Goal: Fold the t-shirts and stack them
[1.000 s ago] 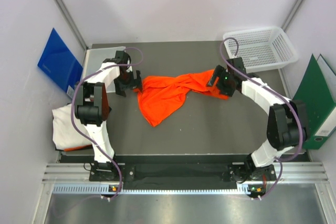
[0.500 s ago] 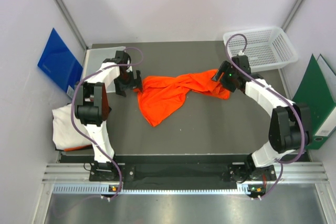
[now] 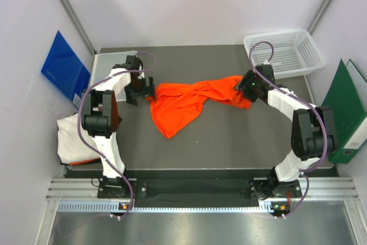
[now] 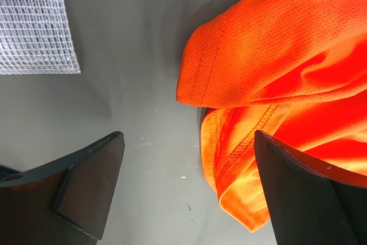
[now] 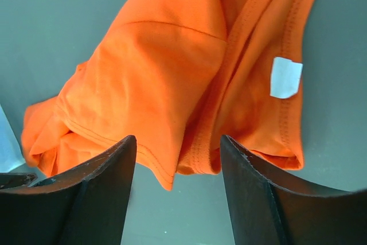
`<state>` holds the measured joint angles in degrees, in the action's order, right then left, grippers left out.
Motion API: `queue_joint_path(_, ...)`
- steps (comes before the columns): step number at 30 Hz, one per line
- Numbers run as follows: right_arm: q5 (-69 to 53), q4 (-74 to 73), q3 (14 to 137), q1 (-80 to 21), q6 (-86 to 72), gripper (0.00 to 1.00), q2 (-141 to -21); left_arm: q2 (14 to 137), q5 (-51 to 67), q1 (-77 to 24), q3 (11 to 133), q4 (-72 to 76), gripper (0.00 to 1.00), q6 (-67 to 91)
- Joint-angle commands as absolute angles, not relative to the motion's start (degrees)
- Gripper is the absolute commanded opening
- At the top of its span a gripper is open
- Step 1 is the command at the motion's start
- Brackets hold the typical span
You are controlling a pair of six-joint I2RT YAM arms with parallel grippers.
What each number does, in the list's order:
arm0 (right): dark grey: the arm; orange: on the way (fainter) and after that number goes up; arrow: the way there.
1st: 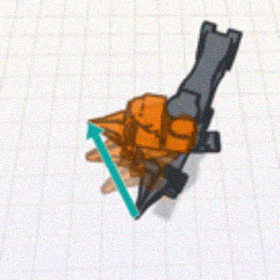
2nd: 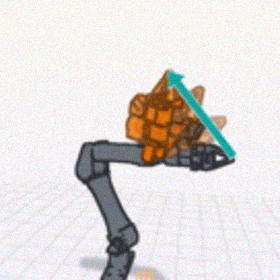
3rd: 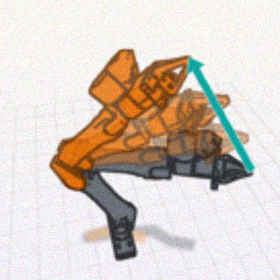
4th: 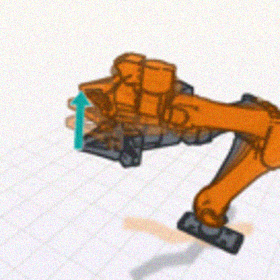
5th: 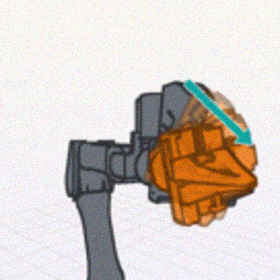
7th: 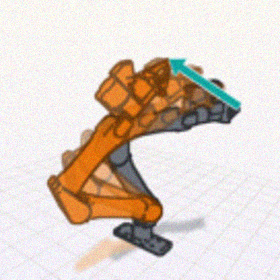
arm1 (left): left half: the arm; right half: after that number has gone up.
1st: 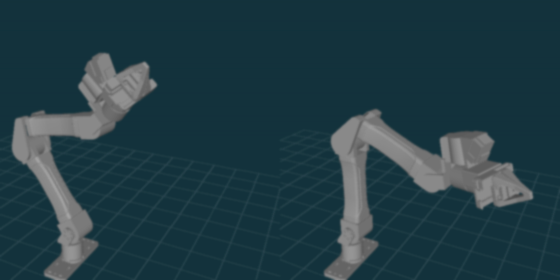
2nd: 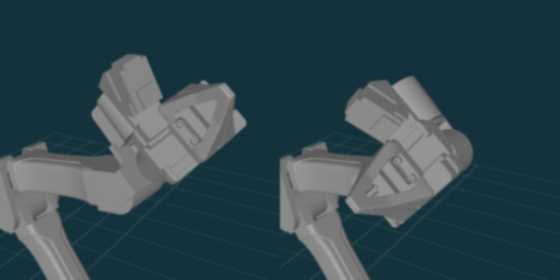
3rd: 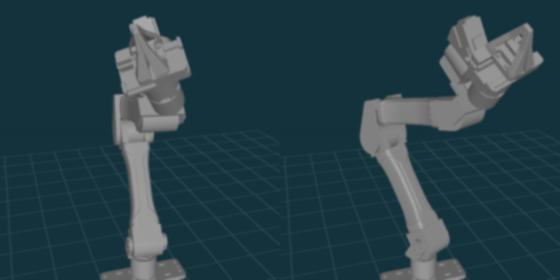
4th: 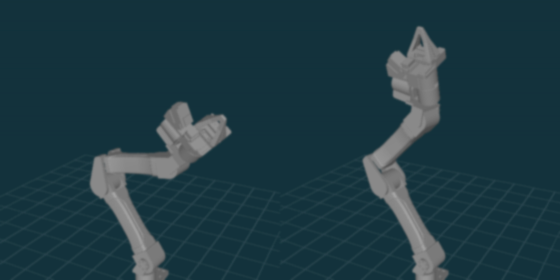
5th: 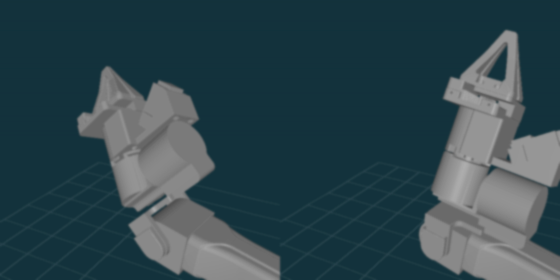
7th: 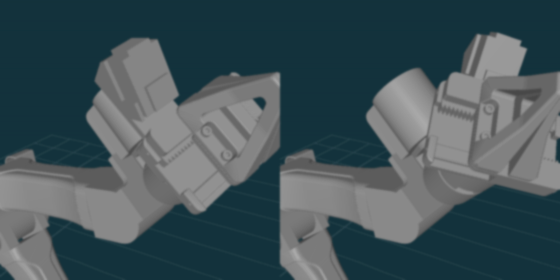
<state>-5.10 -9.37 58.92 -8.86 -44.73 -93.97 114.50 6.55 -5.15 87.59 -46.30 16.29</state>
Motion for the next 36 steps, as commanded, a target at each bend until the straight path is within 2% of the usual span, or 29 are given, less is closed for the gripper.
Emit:
queue_joint_path(1,-6.59,-6.07,61.96,-8.44,-45.18,0.59,-94.48,113.03,6.06,-5.36,88.15,-45.18,0.99,15.56)
queue_joint_path(24,-8.96,-4.39,65.21,-8.17,-45.35,0.57,-101.07,113.73,5.01,-5.45,90.00,-46.41,0.99,15.29)
queue_joint_path(27,-10.10,-3.25,66.09,-8.61,-46.05,0.45,-101.86,113.90,4.83,-5.36,90.00,-46.49,0.99,15.21)
queue_joint_path(28,-10.19,-3.43,66.44,-8.70,-46.23,0.24,-102.04,113.91,4.83,-5.45,90.09,-46.49,0.99,15.21)
queue_joint_path(31,-10.28,-3.78,67.76,-9.31,-46.23,0.00,-101.43,113.82,4.57,-5.45,90.00,-46.58,0.99,15.21)
queue_joint_path(36,-9.49,-4.22,68.29,-9.49,-45.97,0.00,-95.90,113.73,4.31,-5.36,89.65,-46.50,0.99,15.38)
